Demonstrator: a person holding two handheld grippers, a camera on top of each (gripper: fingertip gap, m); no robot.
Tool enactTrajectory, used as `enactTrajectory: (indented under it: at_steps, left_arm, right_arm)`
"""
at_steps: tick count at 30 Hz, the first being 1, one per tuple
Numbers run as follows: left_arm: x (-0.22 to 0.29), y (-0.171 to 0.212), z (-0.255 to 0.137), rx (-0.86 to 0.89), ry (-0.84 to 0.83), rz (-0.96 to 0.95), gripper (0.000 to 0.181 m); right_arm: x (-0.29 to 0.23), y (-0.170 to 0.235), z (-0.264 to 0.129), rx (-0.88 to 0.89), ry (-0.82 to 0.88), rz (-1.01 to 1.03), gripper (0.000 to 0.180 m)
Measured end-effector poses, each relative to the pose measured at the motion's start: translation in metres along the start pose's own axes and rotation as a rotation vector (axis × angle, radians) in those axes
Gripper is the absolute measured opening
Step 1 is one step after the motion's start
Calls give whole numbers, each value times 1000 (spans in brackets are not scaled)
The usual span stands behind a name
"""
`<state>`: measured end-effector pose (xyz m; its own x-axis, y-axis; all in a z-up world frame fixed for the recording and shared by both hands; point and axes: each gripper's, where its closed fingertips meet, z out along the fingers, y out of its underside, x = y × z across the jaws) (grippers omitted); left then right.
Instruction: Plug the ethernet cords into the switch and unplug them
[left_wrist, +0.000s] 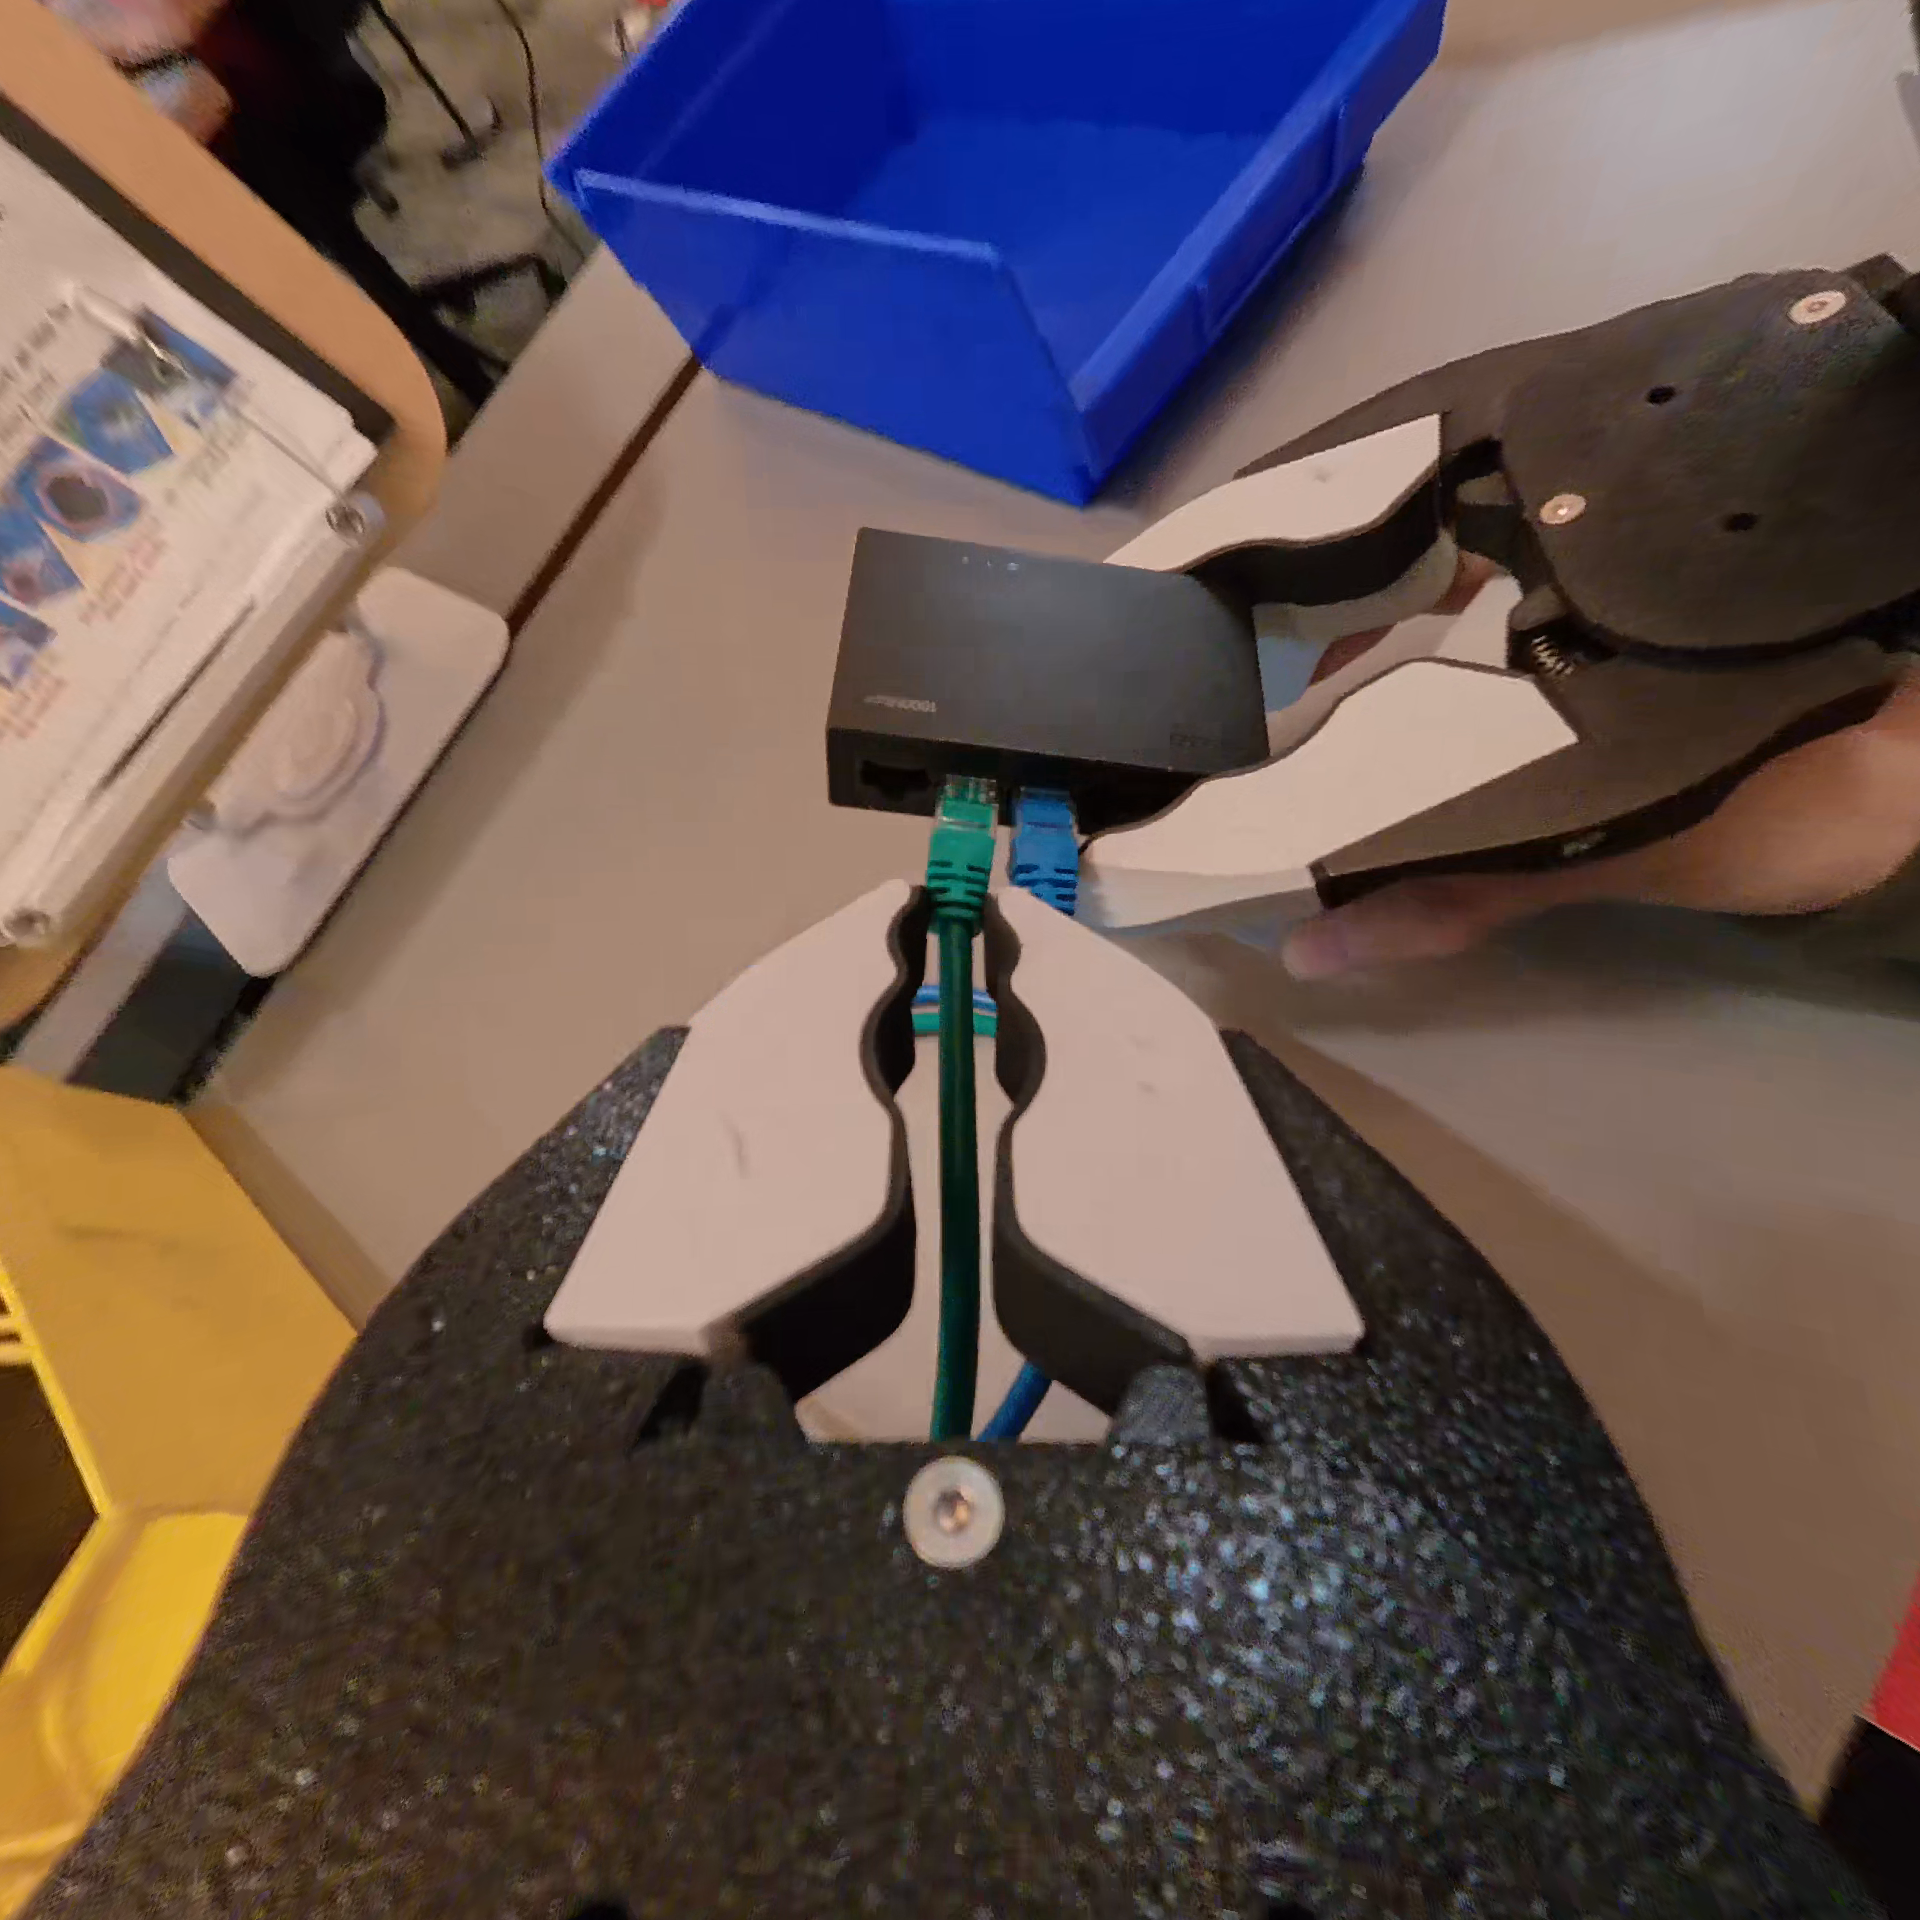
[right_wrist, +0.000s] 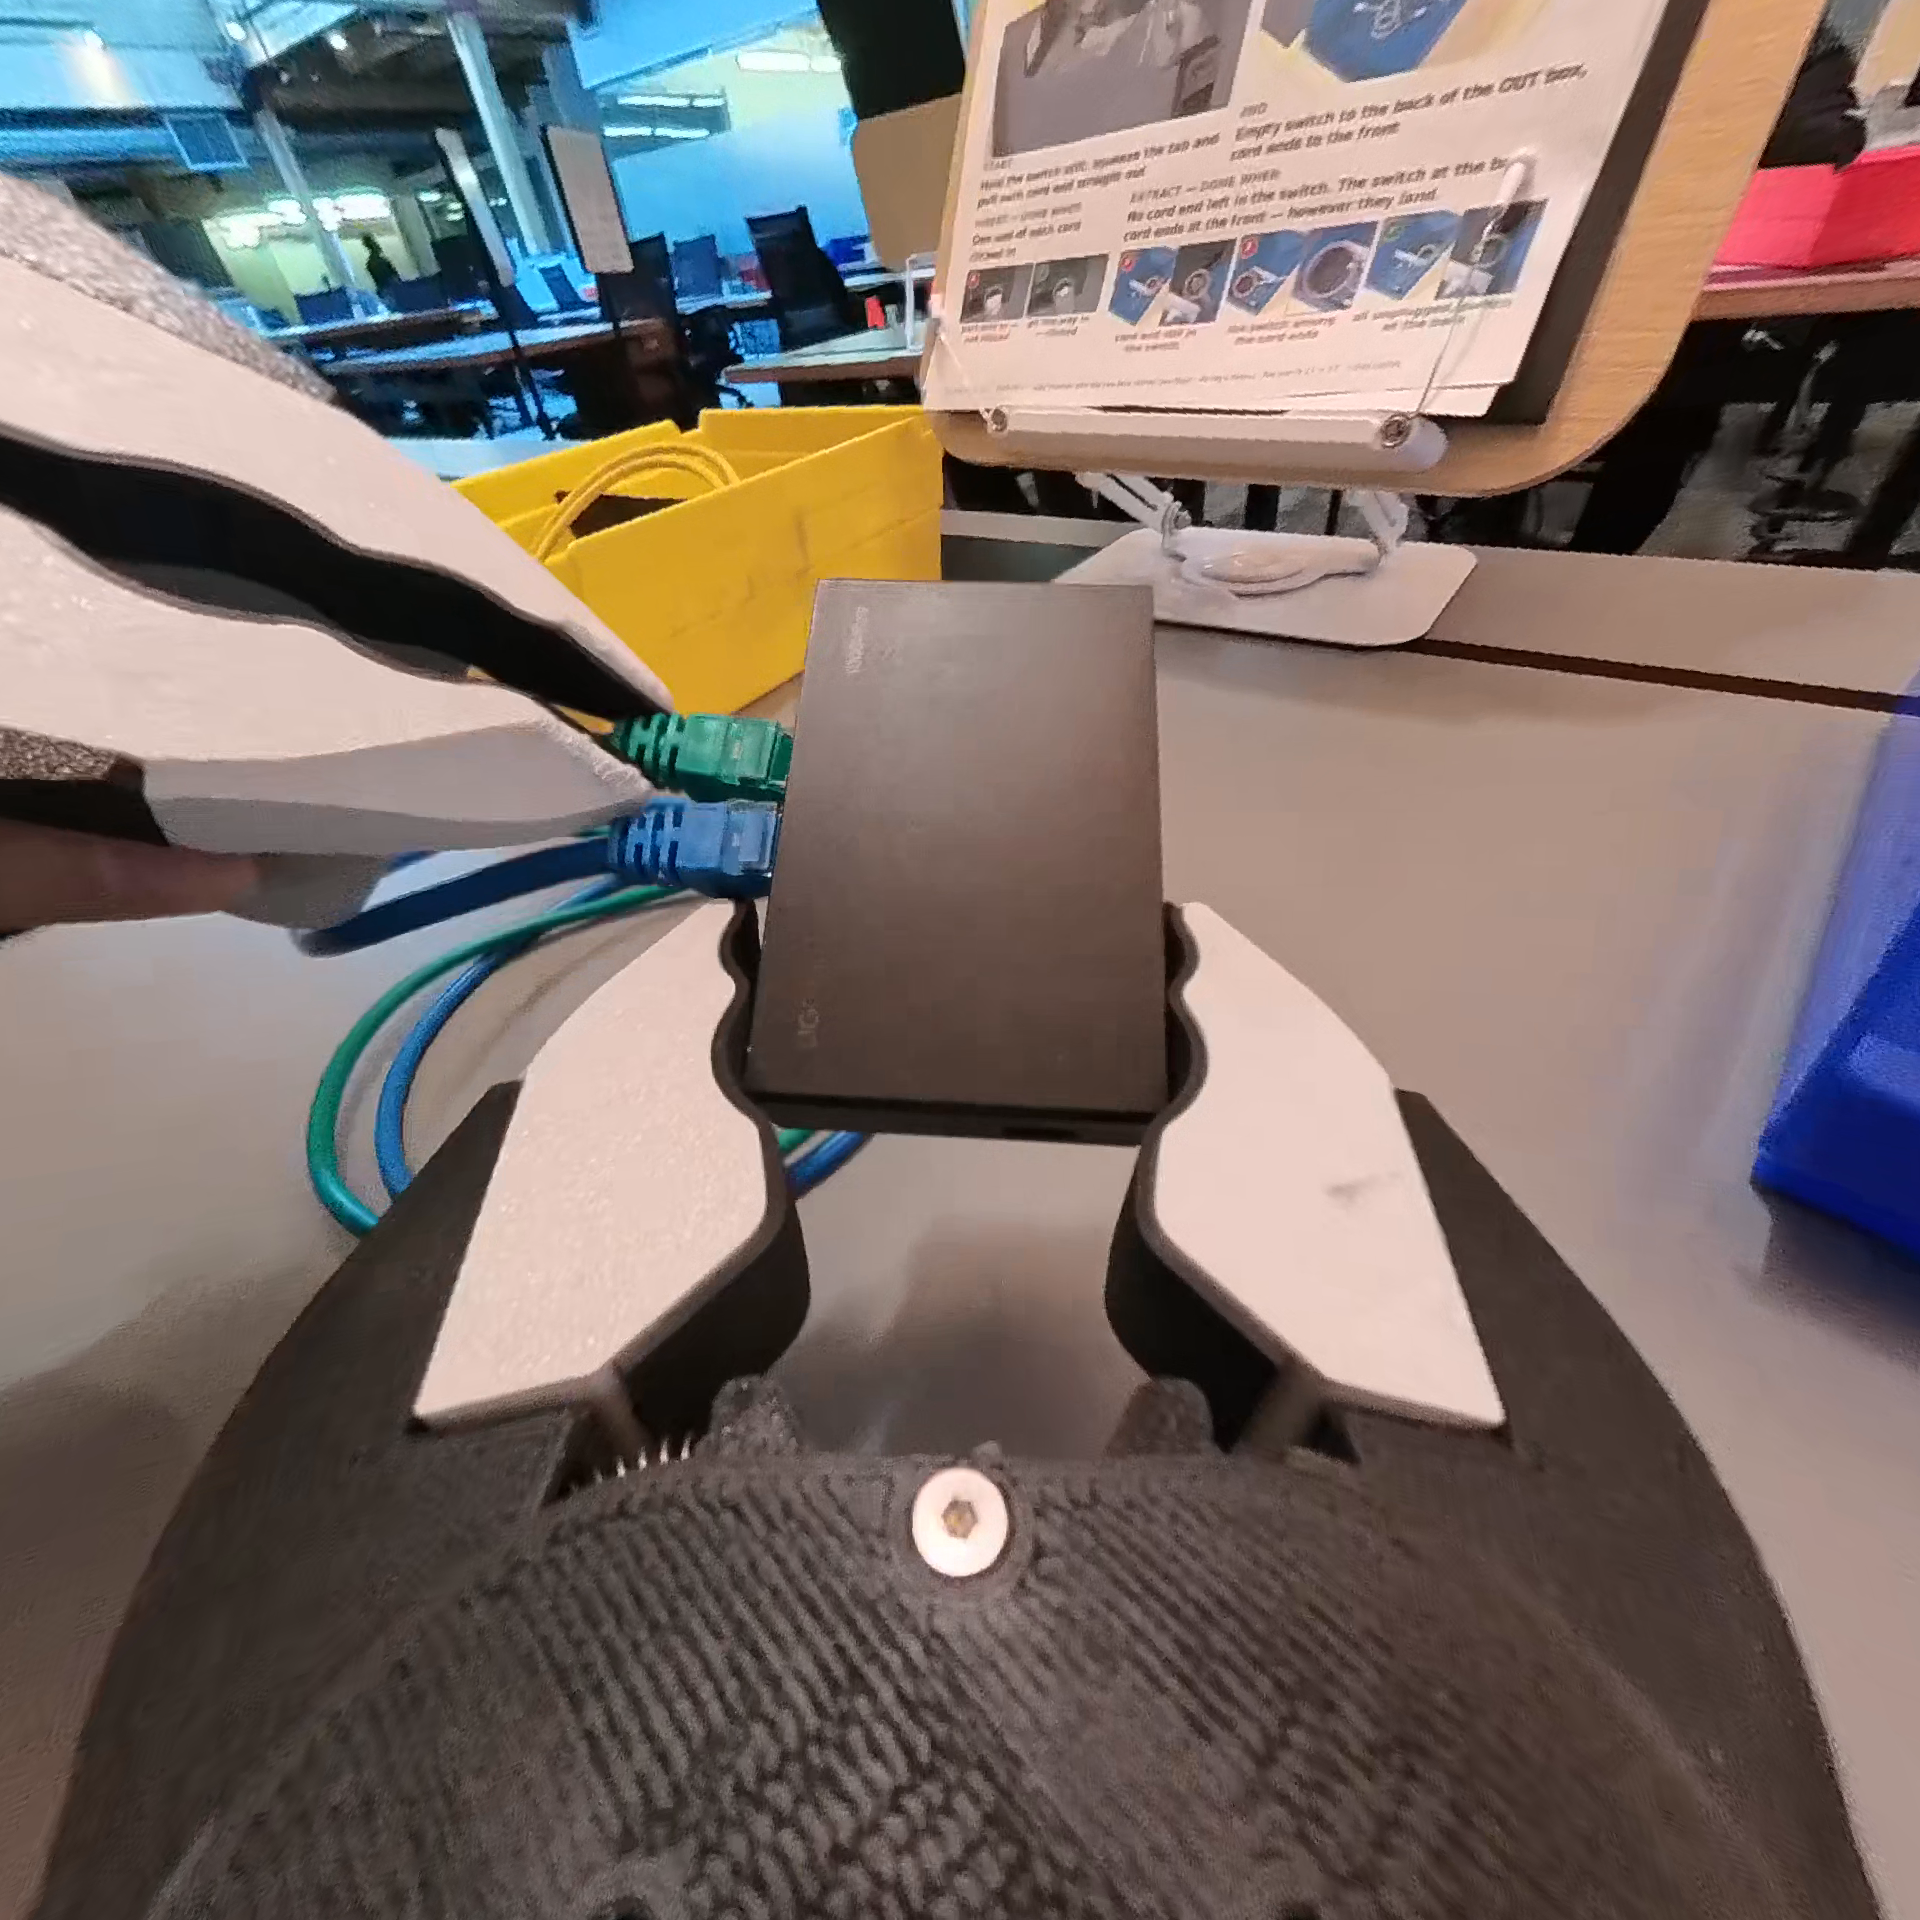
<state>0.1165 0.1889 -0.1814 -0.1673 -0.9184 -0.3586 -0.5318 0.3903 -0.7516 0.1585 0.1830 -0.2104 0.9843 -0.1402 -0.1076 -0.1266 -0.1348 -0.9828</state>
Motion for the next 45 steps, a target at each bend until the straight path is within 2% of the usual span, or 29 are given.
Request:
enactTrajectory:
  at_steps: [3, 5, 7, 9, 14, 18, 28, 33, 37, 45]
  left_arm:
    - [2, -4, -6, 68, -21, 37, 10]
    - [5, -8, -12, 121, -17, 59, 5]
    - [5, 0, -13, 87, -8, 82, 6]
    - [1, 6, -15, 73, -5, 64, 14]
    - [3, 11, -15, 56, 57, 16, 12]
    - [0, 11, -17, 45, 62, -6, 18]
    - [5, 14, -10, 20, 126, -152, 7]
    - [4, 12, -10, 17, 77, -152, 5]
    - [3, 8, -11, 88, -22, -79, 4]
    - [4, -3, -18, 260, -74, -53, 4]
  right_arm:
    - [-2, -1, -1, 11, -14, -1, 74]
    - [-2, -2, -1, 15, -19, 3, 74]
    - [0, -2, -1, 14, -12, 12, 74]
    - [-2, -1, -1, 8, -30, 19, 74]
    - [-6, 0, 0, 1, -34, -15, 74]
    - [-6, -1, 0, 6, -33, -19, 74]
    - [-6, -1, 0, 10, -19, -37, 74]
    - [-5, -2, -1, 15, -25, -22, 74]
    - [-8, -2, -1, 13, -63, -3, 74]
    - [-15, 0, -1, 0, -128, 7, 74]
